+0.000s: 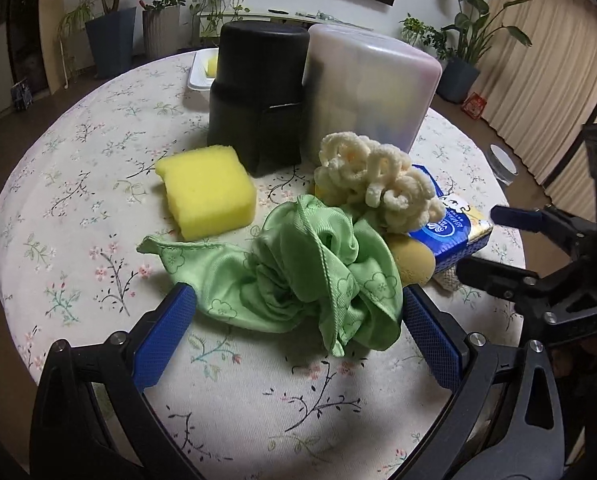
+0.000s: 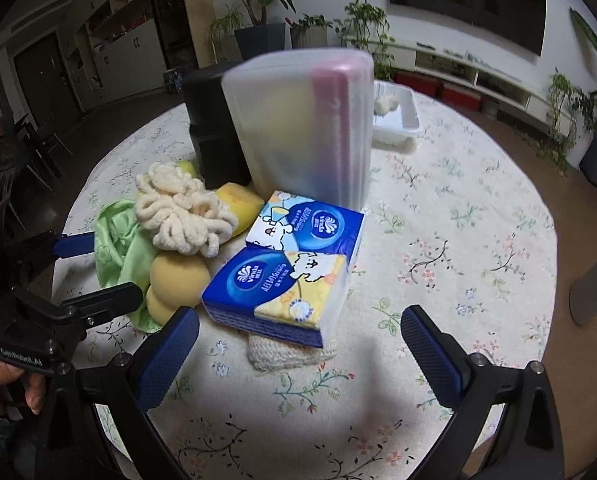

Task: Organize soft objects
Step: 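Grasp the green cloth with the left tool while the right tool grasps the blue tissue pack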

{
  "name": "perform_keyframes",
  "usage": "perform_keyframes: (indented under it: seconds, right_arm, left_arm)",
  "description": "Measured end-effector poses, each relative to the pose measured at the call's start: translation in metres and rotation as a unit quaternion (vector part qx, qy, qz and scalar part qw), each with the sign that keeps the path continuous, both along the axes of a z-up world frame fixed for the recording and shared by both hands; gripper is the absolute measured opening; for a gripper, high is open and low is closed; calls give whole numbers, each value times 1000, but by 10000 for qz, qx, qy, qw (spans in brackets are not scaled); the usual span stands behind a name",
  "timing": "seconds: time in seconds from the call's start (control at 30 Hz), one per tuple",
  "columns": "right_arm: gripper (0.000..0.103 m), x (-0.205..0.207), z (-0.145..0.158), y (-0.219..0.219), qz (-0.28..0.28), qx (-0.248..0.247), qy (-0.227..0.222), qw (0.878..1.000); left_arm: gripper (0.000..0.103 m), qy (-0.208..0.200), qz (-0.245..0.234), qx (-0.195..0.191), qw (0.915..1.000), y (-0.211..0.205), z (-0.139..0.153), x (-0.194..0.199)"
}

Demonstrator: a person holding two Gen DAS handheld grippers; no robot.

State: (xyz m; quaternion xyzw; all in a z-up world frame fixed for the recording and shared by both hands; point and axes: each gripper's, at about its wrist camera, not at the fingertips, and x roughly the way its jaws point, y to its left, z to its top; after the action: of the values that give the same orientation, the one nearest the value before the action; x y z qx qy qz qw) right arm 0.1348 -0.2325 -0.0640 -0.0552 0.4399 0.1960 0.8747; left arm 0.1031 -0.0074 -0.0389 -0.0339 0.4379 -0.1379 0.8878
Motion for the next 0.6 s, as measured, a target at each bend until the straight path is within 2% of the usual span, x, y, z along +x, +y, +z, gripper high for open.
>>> perform_keyframes:
  seconds: [0.17,0.3,0.37,0.5,0.6]
  right_arm:
    - [98,8,-9,4,3,86,318,9995]
    - [95,10,-11,10,-85,-191,246,9995]
    - [92,9,-10,13,-80,-165,256,9995]
    - [92,13,-11,19,-20,-55,341,9994]
    - [92,14,-13,22,-6,-35,375,9993]
  left_arm:
    - [103,-7,-129,-248,9996,3,-1,6]
    - [103,-60,-164,-506,9986,8,1,10]
    - [103,-62,-143,-571,9982,10,0,13]
    - [101,-1,-58,-491,9988,12,-5,17]
    - [93,-59,-55,-371,9993,11,-6,15]
